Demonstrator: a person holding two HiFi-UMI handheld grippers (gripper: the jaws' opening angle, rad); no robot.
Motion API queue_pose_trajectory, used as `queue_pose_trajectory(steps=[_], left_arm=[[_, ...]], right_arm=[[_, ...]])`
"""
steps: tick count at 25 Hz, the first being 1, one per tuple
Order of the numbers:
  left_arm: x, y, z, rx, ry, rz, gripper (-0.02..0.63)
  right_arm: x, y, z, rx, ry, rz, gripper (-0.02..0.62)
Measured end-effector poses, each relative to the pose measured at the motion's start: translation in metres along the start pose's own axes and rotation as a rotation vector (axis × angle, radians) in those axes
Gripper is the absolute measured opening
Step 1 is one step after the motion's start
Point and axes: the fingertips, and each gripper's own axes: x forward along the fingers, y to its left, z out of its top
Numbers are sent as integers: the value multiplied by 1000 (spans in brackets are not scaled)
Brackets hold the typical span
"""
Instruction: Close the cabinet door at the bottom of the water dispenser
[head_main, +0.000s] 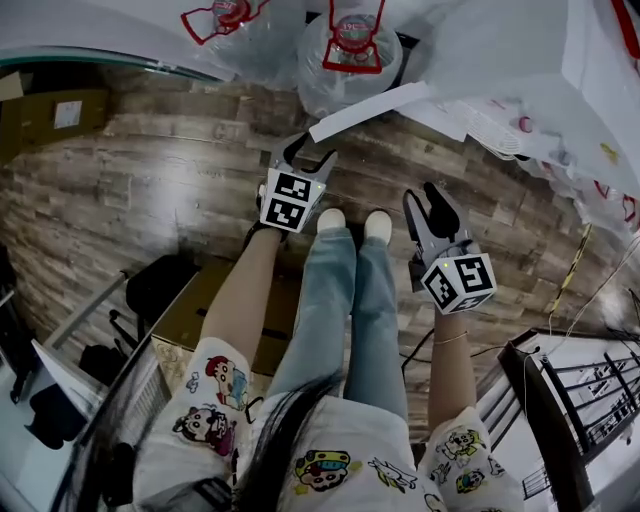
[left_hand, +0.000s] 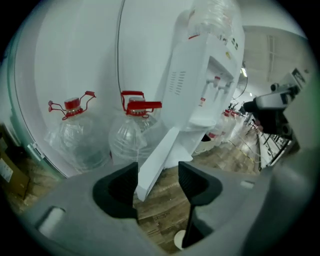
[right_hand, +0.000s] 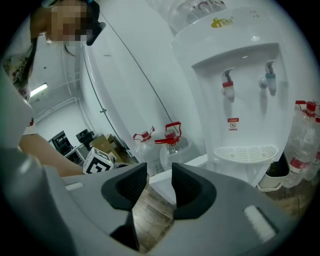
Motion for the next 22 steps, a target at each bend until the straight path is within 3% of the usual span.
queue_pose_trajectory(steps=[6, 22], left_arm=[[32, 11, -28, 74, 88, -19, 262], [77, 23, -48, 185, 204, -70, 264]], right_arm=[[9, -10, -20, 16, 29, -9, 152], [24, -29, -64, 38, 89, -42, 127]])
